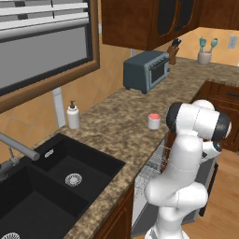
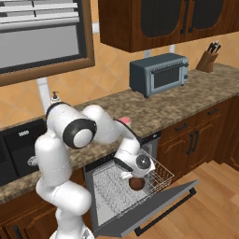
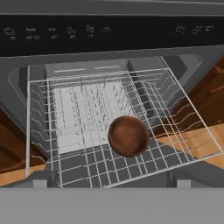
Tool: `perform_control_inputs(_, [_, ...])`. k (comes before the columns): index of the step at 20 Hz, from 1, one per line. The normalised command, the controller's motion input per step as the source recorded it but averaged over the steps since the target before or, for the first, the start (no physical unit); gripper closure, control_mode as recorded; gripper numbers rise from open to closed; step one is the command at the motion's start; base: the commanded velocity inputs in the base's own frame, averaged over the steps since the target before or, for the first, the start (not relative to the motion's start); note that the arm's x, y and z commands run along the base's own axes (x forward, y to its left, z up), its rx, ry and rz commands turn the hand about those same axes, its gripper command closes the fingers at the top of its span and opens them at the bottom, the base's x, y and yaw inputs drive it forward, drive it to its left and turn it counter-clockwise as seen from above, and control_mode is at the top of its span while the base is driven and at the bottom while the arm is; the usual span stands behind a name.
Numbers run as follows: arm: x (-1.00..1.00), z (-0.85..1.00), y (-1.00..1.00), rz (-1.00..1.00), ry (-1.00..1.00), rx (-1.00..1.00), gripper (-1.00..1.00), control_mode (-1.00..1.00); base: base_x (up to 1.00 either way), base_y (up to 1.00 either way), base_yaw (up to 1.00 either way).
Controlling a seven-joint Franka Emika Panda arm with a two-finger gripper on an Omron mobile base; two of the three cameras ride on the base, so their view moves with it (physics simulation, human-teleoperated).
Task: Pick up the cup and bowl from the counter, place them in the dishwasher, and close the dishwasher door.
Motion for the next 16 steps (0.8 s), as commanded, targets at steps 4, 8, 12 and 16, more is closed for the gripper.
perform_control_inputs(4, [0.0, 1.0, -0.22, -0.2, 0.06, 0.07, -1.0, -1.0, 0.0, 0.0, 0.0])
perform_control_inputs(8, [0.0, 1.0, -0.18, -0.3, 0.22, 0.19, -1.0, -1.0, 0.0, 0.0, 0.0])
perform_control_inputs(12, [0.0, 1.0, -0.17, -0.3, 0.21, 0.22, -1.0, -1.0, 0.0, 0.0, 0.0])
perform_control_inputs(16, [-0.01, 1.0, -0.31, -0.26, 0.14, 0.2, -1.0, -1.0, 0.0, 0.0, 0.0])
